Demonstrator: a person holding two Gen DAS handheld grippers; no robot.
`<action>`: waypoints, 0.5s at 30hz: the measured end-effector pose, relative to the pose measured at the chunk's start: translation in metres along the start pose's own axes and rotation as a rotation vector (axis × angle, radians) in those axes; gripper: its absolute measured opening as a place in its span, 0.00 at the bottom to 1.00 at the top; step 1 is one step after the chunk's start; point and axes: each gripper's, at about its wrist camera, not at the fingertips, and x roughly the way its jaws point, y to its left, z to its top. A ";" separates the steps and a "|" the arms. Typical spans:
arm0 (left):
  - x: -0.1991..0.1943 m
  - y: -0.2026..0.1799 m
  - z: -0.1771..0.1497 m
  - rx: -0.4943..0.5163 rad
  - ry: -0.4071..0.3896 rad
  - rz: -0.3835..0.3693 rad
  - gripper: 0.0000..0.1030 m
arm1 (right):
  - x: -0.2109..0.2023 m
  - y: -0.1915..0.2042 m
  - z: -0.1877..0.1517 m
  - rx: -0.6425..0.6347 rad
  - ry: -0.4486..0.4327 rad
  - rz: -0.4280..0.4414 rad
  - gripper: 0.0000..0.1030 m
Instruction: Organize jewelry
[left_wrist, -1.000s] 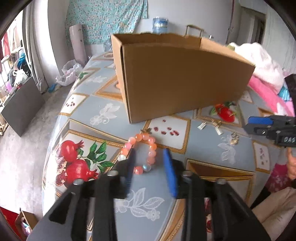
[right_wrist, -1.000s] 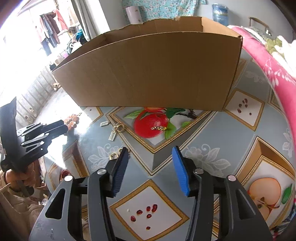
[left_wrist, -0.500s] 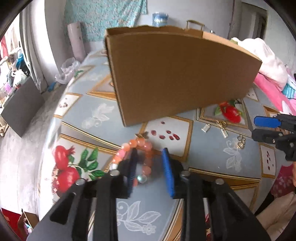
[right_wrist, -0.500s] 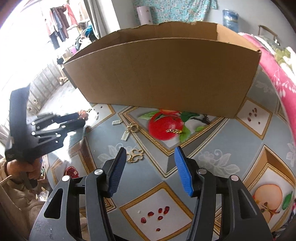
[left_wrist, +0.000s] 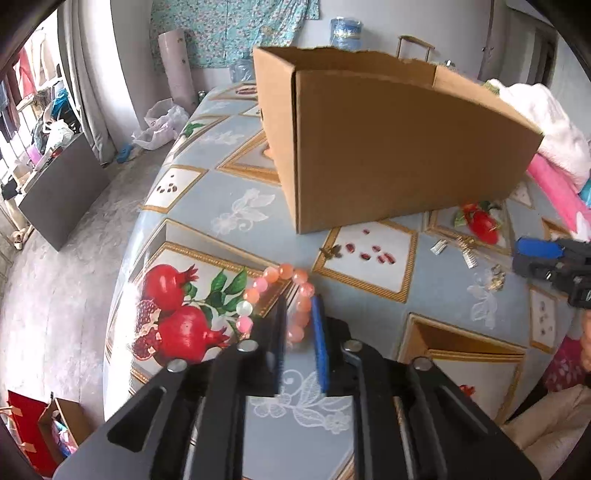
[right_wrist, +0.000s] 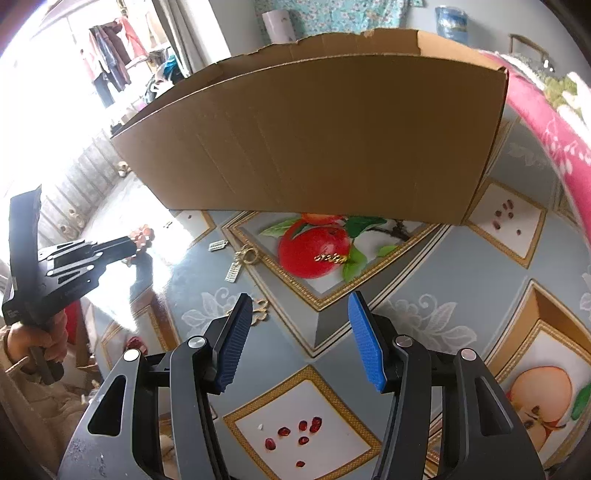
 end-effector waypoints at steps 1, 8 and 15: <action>-0.004 0.001 0.001 -0.005 -0.013 -0.011 0.23 | -0.001 0.001 -0.001 -0.015 0.001 0.010 0.54; -0.015 -0.001 0.014 -0.021 -0.076 -0.087 0.29 | 0.007 0.028 -0.006 -0.168 0.015 0.000 0.55; -0.004 -0.012 0.022 0.007 -0.064 -0.098 0.29 | 0.012 0.039 -0.003 -0.239 -0.003 -0.047 0.49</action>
